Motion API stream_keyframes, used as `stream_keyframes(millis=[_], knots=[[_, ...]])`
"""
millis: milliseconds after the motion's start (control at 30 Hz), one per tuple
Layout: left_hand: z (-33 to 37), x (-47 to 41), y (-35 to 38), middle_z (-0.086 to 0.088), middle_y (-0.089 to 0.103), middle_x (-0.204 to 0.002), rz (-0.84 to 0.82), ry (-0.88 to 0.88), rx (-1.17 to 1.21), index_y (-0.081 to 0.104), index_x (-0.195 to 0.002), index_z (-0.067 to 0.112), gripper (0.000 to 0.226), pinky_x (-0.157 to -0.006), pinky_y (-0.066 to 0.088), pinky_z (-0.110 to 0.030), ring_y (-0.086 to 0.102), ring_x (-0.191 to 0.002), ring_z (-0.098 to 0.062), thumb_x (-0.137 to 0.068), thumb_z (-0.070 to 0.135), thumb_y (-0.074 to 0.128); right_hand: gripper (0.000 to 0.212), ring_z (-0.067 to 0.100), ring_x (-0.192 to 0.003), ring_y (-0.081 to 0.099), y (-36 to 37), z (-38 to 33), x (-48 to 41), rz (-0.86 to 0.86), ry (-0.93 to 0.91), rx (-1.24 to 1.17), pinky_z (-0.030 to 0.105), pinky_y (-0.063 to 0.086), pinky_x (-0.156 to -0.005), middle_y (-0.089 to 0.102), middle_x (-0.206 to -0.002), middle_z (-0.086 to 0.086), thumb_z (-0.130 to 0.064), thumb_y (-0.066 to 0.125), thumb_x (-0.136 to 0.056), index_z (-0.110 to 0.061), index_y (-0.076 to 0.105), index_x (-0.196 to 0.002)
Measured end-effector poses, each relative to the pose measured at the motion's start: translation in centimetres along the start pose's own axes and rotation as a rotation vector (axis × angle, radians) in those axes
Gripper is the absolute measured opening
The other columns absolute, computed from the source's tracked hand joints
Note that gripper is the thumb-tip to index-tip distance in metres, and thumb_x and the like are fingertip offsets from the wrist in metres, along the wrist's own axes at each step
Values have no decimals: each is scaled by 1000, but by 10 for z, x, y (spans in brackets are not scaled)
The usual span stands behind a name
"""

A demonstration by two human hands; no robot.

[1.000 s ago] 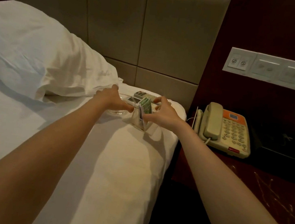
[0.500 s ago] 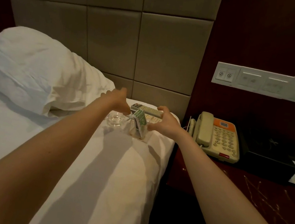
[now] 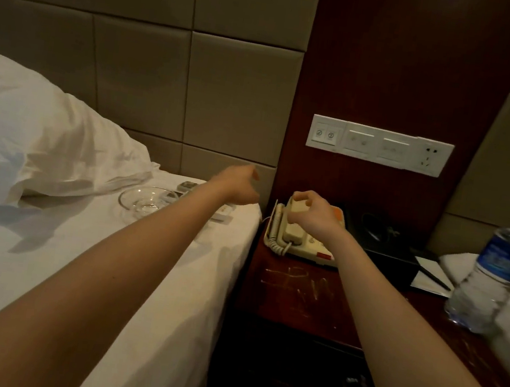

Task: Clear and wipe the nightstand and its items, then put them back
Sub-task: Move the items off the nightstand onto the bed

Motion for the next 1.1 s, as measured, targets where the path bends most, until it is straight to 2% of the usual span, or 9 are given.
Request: stream_keyframes(millis=[233, 300, 400, 500, 600, 800, 867, 967, 1100], knots=[[69, -1, 41, -8, 52, -133, -75, 107, 91, 46, -133, 14, 49, -87, 42, -27, 51, -120, -23, -87, 20, 60, 37, 26, -111, 54, -66, 39, 29, 95, 75, 52, 39, 48, -77, 44, -134, 9, -8, 58, -88, -12, 51, -124], [93, -2, 51, -8, 51, -133, -95, 136, 117, 46, -133, 15, 48, -90, 42, -28, 50, -120, -23, -87, 19, 59, 37, 24, -112, 52, -94, 49, 36, 175, 81, 64, 29, 44, -70, 47, -133, 10, -8, 59, -88, -10, 52, -124], [130, 0, 65, -8, 51, -132, -125, 190, 156, 47, -132, 15, 46, -94, 42, -30, 50, -120, -24, -88, 19, 58, 37, 15, -92, 48, -132, 67, 48, 253, 96, 58, 18, 35, -55, 50, -128, 11, -7, 59, -88, -8, 53, -125], [166, 4, 84, -7, 50, -134, -169, 246, 174, 45, -134, 14, 46, -88, 40, -26, 49, -121, -23, -89, 17, 56, 37, 18, -97, 48, -159, 87, 61, 291, 130, 68, 24, 36, -71, 49, -128, 12, -7, 59, -88, -7, 54, -124], [197, 9, 102, -8, 48, -136, -217, 284, 189, 43, -135, 13, 47, -87, 39, -25, 47, -124, -23, -90, 16, 57, 35, 23, -113, 51, -179, 107, 73, 341, 168, 72, 25, 35, -76, 52, -123, 11, -7, 59, -87, -7, 55, -122], [243, 15, 130, -8, 49, -135, -271, 330, 229, 45, -134, 14, 46, -88, 40, -26, 48, -122, -23, -89, 16, 58, 29, 16, -90, 54, -225, 141, 97, 518, 202, 62, 19, 39, -69, 60, -103, 9, -2, 59, -83, -8, 61, -112], [255, 16, 138, -8, 48, -135, -283, 341, 233, 45, -134, 14, 47, -90, 41, -27, 48, -121, -23, -89, 17, 58, 27, 21, -99, 57, -248, 151, 108, 686, 210, 69, 24, 42, -76, 59, -113, 10, -5, 60, -83, -8, 62, -109], [266, 17, 151, -8, 48, -134, -312, 339, 241, 44, -134, 15, 47, -89, 43, -27, 50, -119, -23, -89, 17, 58, 42, 27, -115, 51, -273, 176, 124, 895, 316, 3, 34, 44, -89, 47, -128, 12, -14, 66, -81, -9, 50, -119], [272, 15, 163, -9, 47, -135, -337, 332, 239, 44, -135, 15, 48, -93, 42, -28, 49, -120, -23, -89, 17, 59, 75, 30, -120, 49, -262, 204, 103, 772, 365, -118, 40, 44, -96, 45, -134, 12, -26, 78, -71, -7, 35, -130]])
Point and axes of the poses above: each hand's wrist, its own x-axis away from the middle knuckle, its own y-axis out of the palm, z = x × y, the point moved 10 cm from there along -x, towards the middle knuckle
